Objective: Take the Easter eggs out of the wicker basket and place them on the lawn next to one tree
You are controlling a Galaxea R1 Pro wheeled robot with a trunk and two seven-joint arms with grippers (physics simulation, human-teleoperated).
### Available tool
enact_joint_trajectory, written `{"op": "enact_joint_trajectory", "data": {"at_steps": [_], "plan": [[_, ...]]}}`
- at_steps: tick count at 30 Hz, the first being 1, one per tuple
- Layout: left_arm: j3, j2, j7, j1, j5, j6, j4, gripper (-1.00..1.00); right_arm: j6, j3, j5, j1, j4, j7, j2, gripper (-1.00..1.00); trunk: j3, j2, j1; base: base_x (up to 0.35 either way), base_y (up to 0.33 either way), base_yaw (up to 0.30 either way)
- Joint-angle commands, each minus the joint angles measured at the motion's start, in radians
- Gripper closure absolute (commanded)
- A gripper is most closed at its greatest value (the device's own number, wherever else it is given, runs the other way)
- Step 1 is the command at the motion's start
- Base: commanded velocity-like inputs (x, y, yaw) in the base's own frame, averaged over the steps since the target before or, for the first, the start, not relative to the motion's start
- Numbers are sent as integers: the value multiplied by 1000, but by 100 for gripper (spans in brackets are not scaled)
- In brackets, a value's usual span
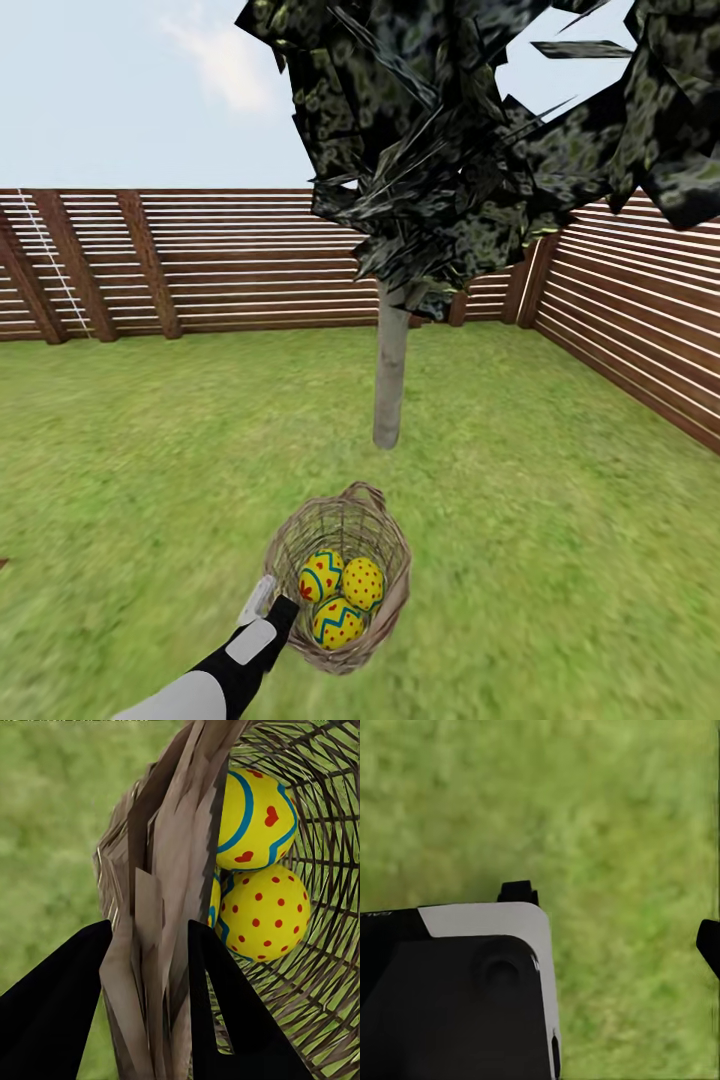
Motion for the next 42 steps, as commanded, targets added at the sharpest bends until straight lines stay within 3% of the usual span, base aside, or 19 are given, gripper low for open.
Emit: {"op": "enact_joint_trajectory", "data": {"at_steps": [1, 6, 18, 19, 21, 23, 25, 26, 27, 28, 32, 36, 42], "plan": [[3, 2, 3, -1, 0, -1, -2, 100, 4, -6, 8, -1, -3, 11, -7, -100, -1, -1, 1, 309, -91, 0], [3, 2, 3, -1, 0, -1, -2, 100, -5, -4, 10, -1, -5, -1, -8, -100, -1, -1, 1, 310, -90, 14], [3, 2, 3, -1, 0, -1, -2, 100, -6, -4, 11, -1, -8, -4, -8, -100, -1, -1, 1, 311, -88, 250], [3, 2, 3, 0, 0, -1, -2, 100, -6, -4, 11, -1, -33, 0, -9, -100, -1, -1, 1, 312, -87, 14], [3, 2, 3, -1, 0, -1, -2, 100, -2, -7, 8, -1, -174, 37, -40, -100, -1, -1, 1, 312, -87, 3], [3, 2, 3, -1, 0, -1, -2, 100, 15, -16, -1, -1, -329, 150, -98, -100, -1, -1, 1, 312, -86, 0], [3, 2, 3, -1, 0, -1, -2, 100, 63, -20, -4, -1, -466, 265, -124, -100, -1, -1, 1, 312, -86, 0], [3, 2, 3, -1, 0, -1, -2, 100, 96, -32, -6, -1, -530, 434, -144, -100, -1, -1, 1, 312, -86, 0], [3, 2, 3, 0, 0, -1, -2, 100, 104, -82, -16, -1, -543, 669, -189, -100, -1, -1, 1, 312, -86, 0], [3, 2, 3, -1, 0, -1, -2, 100, 95, -181, -31, -1, -538, 887, -206, -100, -1, -1, 1, 314, -82, 0], [3, 4, 3, -1, 0, -1, -2, 100, 70, -199, -24, -1, -540, 889, -207, -100, -1, -1, 1, 318, -77, 0], [3, 5, 3, -1, -1, -1, -2, 100, 69, -196, -20, -1, -550, 780, -204, -100, -1, -1, 1, 321, -74, 64], [3, 5, 3, -1, -1, -1, -2, 100, 71, -201, -21, -1, -550, 741, -205, -100, 2, -1, 1, 322, -15, 275]]}}
